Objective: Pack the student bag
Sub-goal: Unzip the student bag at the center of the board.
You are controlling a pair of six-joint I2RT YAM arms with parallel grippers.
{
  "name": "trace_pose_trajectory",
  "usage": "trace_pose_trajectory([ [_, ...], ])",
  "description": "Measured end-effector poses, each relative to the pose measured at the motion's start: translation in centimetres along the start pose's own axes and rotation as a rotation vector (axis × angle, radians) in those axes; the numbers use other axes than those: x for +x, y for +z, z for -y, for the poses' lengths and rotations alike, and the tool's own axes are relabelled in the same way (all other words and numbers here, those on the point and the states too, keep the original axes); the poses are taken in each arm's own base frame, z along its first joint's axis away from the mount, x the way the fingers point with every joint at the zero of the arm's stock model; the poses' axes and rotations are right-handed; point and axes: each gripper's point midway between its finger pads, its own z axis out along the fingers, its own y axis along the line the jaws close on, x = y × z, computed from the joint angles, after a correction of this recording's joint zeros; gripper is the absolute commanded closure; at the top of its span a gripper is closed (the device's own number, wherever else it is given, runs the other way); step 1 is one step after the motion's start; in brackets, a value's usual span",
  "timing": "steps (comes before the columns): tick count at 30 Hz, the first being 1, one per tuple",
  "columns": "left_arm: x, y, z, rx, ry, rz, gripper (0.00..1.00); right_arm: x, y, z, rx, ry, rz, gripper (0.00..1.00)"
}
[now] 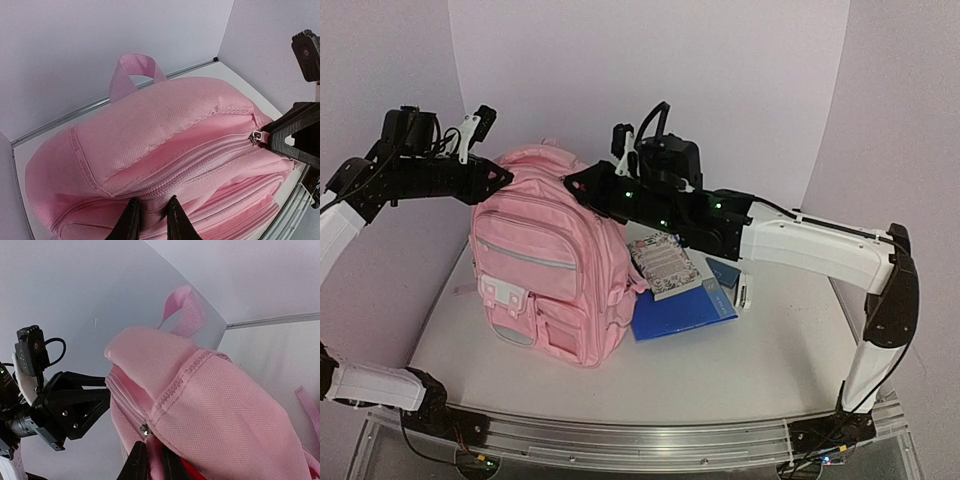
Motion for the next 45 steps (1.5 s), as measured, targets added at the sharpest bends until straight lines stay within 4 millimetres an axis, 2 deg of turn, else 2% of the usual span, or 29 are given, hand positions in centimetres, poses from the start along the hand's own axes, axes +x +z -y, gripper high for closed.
trace_pose_trajectory([
  [6, 0.2, 0.5, 0.8, 0.054, 0.019, -0.007, 0.95, -1.4, -0.2, -0.7, 0.004, -0.046, 0.037, 0.96],
  [11, 0.0, 1.2, 1.1, 0.083, 0.028, -0.006, 0.97, -2.2, 0.0, -1.9, 0.0, -0.108, 0.051, 0.96],
  [19, -0.4, 2.7, 1.4, 0.132, 0.03, -0.01, 0.99, -1.8, 2.6, -2.7, 0.046, -0.234, 0.073, 0.93],
  [23, -0.7, 2.9, 2.0, 0.167, 0.03, 0.0, 0.99, -1.4, 3.7, -2.9, 0.063, -0.273, 0.081, 0.9],
  [26, -0.7, 2.8, 2.2, 0.177, 0.022, 0.001, 0.96, -1.3, 4.5, -3.2, 0.059, -0.29, 0.084, 0.85],
  [30, -0.7, 2.7, 2.1, 0.168, 0.004, 0.004, 0.83, -0.9, 4.9, -3.5, 0.045, -0.313, 0.074, 0.73],
  [32, -0.5, 2.3, 2.1, 0.16, -0.009, 0.01, 0.77, -0.5, 4.9, -3.9, 0.033, -0.324, 0.063, 0.68],
  [37, -0.7, 0.1, 2.4, 0.141, -0.005, 0.044, 0.72, 0.9, 4.3, -4.8, -0.013, -0.353, 0.012, 0.61],
  [41, -1.2, -1.1, 2.5, 0.132, -0.018, 0.073, 0.67, 1.4, 2.4, -5.3, -0.031, -0.362, -0.031, 0.58],
  [45, -1.3, -1.7, 3.0, 0.151, -0.045, 0.071, 0.61, 0.2, -0.3, -5.7, -0.027, -0.366, -0.028, 0.46],
])
